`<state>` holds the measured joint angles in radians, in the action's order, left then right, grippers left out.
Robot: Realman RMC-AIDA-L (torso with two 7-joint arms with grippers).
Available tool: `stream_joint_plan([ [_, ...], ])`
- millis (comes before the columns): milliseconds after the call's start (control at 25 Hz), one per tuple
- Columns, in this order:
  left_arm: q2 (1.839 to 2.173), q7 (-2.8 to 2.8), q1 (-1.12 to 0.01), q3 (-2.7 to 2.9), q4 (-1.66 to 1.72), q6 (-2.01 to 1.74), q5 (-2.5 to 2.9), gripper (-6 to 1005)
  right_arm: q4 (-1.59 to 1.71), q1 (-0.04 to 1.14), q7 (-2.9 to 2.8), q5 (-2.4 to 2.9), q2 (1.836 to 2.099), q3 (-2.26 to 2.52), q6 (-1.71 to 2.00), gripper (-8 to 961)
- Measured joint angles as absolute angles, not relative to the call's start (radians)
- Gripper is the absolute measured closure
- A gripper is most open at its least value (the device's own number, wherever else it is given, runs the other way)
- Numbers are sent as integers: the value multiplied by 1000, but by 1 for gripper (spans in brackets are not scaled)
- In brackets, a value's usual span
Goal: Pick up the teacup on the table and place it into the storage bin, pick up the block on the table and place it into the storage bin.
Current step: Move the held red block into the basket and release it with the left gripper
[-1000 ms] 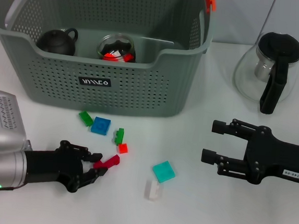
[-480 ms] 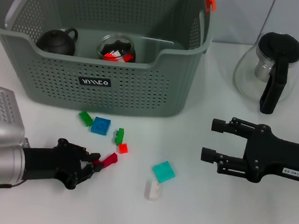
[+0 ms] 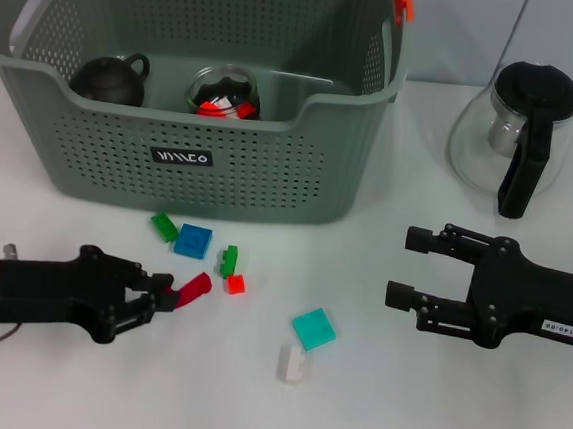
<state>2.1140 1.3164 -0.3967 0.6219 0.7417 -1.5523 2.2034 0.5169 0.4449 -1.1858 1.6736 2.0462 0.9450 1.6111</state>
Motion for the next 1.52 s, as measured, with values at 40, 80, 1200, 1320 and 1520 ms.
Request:
stream_joint_plan([
  [40, 2105, 1331, -399, 599, 750, -1598, 2203, 829, 517, 445, -1186, 1674, 2046, 945, 1611, 132],
  [80, 2101, 1337, -401, 588, 753, -1622, 2203, 829, 517, 445, -1186, 1674, 2046, 945, 1612, 132],
  [1200, 1972, 1968, -722, 544, 962, -1562, 2030, 820, 517, 446, -1183, 1674, 2055, 947, 1612, 132],
  [1320, 1972, 2011, -724, 638, 963, -1434, 2074, 816, 517, 446, -1182, 1674, 2056, 948, 1612, 132],
  [1520, 2002, 2038, -731, 774, 965, -1268, 2188, 809, 517, 446, -1182, 1674, 2056, 949, 1612, 132],
])
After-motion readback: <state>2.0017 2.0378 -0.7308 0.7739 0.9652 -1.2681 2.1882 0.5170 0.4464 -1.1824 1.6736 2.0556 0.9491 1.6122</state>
